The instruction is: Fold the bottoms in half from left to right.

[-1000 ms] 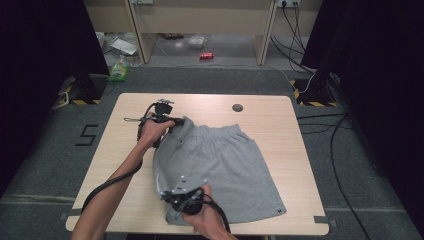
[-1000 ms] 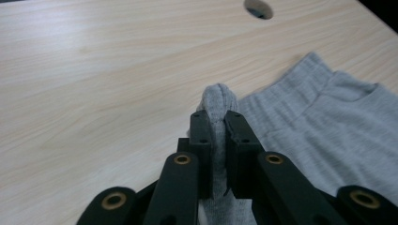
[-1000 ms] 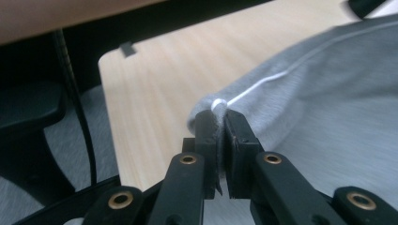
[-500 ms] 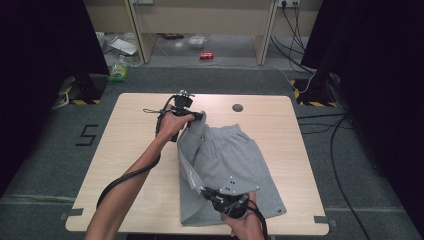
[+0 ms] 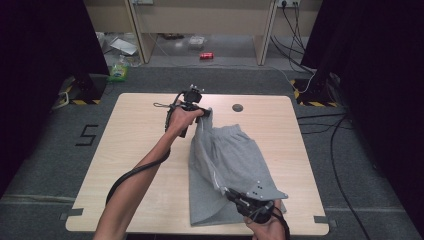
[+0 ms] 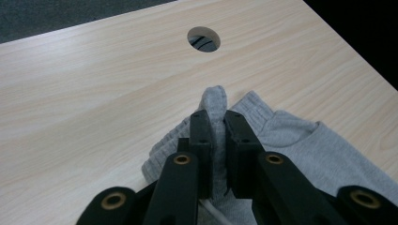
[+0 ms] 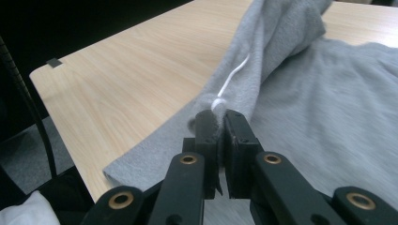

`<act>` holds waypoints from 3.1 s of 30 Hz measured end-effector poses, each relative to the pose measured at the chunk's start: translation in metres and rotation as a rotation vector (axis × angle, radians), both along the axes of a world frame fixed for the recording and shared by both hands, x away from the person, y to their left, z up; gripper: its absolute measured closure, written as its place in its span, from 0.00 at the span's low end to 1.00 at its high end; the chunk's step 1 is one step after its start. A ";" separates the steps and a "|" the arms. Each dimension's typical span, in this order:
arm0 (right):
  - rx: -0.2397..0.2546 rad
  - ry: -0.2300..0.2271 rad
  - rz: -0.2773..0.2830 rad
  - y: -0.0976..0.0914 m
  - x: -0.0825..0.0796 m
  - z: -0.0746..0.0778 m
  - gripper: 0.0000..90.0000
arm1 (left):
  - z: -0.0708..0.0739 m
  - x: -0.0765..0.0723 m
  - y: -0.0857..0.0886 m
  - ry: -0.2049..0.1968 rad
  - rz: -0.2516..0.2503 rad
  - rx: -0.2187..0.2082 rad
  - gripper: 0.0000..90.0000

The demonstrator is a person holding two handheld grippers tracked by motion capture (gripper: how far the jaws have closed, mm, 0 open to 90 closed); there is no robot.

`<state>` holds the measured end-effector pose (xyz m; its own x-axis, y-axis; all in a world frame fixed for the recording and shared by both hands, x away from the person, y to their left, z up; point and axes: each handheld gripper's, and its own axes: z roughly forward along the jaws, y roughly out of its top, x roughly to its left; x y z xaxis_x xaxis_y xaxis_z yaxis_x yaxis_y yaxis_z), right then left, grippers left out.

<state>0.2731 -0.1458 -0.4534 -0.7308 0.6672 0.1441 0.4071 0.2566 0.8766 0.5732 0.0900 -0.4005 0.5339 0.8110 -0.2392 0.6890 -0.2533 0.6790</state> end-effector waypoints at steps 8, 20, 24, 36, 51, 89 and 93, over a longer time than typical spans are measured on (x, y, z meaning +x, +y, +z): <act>0.026 0.005 -0.076 -0.034 -0.015 -0.004 0.95 | -0.006 0.006 -0.038 0.011 -0.032 0.001 0.91; 0.039 -0.010 -0.143 -0.065 -0.038 -0.007 0.95 | -0.013 0.010 -0.082 0.016 -0.073 0.002 0.91; 0.042 -0.006 -0.162 -0.071 -0.040 -0.009 0.95 | -0.017 0.011 -0.086 0.028 -0.070 -0.013 0.91; 0.050 -0.017 -0.204 -0.084 -0.045 -0.008 0.95 | -0.022 0.014 -0.102 0.042 -0.073 -0.032 0.90; 0.034 -0.034 -0.247 -0.096 -0.044 -0.008 0.95 | -0.036 0.021 -0.131 0.059 -0.076 -0.015 0.88; -0.045 0.007 -0.311 -0.119 -0.034 0.007 0.72 | -0.027 0.011 -0.026 0.046 -0.065 0.015 0.58; -0.075 0.027 -0.272 -0.104 -0.003 0.008 0.70 | -0.031 0.003 -0.016 0.041 -0.058 0.008 0.50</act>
<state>0.2696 -0.2495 -0.4457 -0.5203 0.8476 0.1044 0.4930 0.1983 0.8472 0.5767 0.0738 -0.4312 0.5699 0.7811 -0.2551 0.7000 -0.2990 0.6486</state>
